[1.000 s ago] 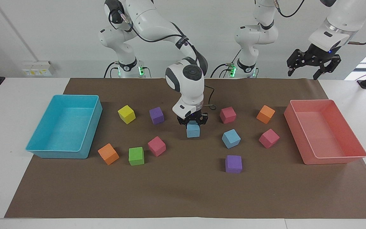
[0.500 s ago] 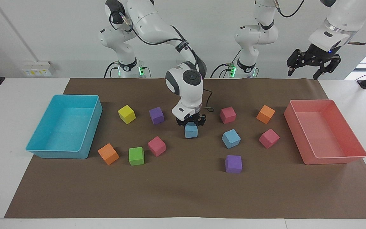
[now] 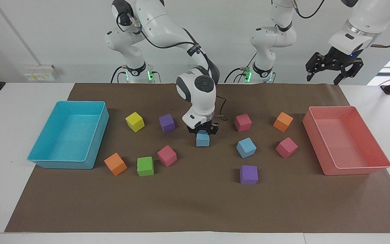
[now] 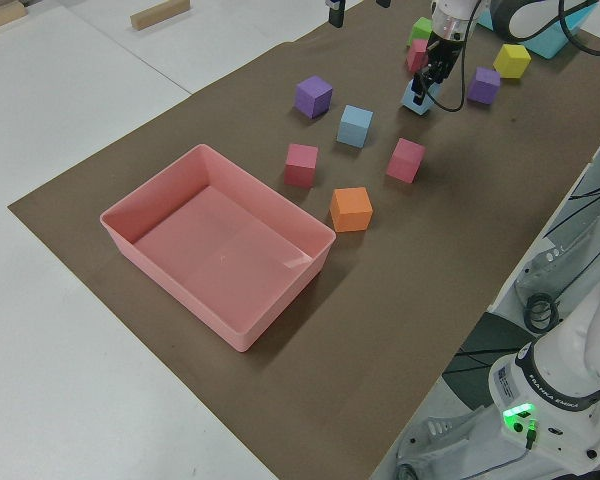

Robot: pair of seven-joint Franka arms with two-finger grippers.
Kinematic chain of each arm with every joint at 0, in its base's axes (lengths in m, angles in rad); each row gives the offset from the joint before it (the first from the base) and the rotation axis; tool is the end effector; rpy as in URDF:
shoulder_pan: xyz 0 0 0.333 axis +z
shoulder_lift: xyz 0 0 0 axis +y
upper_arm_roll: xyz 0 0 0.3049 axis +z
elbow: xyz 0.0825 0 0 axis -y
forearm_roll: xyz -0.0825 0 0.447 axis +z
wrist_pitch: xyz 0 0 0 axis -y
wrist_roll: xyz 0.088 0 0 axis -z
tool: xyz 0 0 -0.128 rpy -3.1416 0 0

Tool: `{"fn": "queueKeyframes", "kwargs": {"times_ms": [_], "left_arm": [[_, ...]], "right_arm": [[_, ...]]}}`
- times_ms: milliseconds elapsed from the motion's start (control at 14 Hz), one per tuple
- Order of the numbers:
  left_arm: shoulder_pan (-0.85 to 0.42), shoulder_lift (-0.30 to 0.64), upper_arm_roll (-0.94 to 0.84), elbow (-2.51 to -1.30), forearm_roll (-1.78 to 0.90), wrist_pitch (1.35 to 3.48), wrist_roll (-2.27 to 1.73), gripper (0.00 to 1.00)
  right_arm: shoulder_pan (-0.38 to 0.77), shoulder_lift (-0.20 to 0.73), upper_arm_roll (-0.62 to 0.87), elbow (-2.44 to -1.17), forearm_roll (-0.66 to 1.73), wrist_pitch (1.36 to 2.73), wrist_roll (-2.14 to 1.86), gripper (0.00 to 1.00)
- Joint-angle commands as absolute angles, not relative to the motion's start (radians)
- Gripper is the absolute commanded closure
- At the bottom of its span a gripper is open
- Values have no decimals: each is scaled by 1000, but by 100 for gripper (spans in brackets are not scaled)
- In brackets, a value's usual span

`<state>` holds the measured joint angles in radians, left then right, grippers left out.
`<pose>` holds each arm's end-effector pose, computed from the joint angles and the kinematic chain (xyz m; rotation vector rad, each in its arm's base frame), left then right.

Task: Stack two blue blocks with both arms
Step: 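Carry the light-blue cube to the table center and set it down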

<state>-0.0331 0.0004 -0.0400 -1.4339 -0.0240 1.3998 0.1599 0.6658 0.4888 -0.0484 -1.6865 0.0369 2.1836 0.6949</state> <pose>0.5959 -0.0470 0.6495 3.0942 -0.3679 -0.0521 0.5845 0.4201 0.2504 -3.1267 0.1452 -0.0039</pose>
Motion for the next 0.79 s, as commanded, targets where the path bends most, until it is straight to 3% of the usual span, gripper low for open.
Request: {"fn": "queueKeyframes", "kwargs": {"times_ms": [0, 357, 429, 571, 714], "left_arm": [[-18, -28, -49, -1465, -18, 1401, 169, 0], [-18, -28, -49, -1465, -18, 1399, 167, 0], [-18, -28, -49, -1465, -18, 1401, 167, 0], [-18, -28, -49, -1465, -18, 1394, 166, 0], [-18, -28, -49, -1465, -18, 1393, 164, 0]], "right_arm": [[672, 477, -49, -1717, 40, 2214, 663, 100], [678, 474, -49, -1721, 38, 2209, 635, 97], [678, 471, -49, -1726, 37, 2209, 629, 86], [677, 469, -49, -1732, 40, 2212, 627, 37], [678, 468, -49, -1733, 40, 2206, 629, 27]]}}
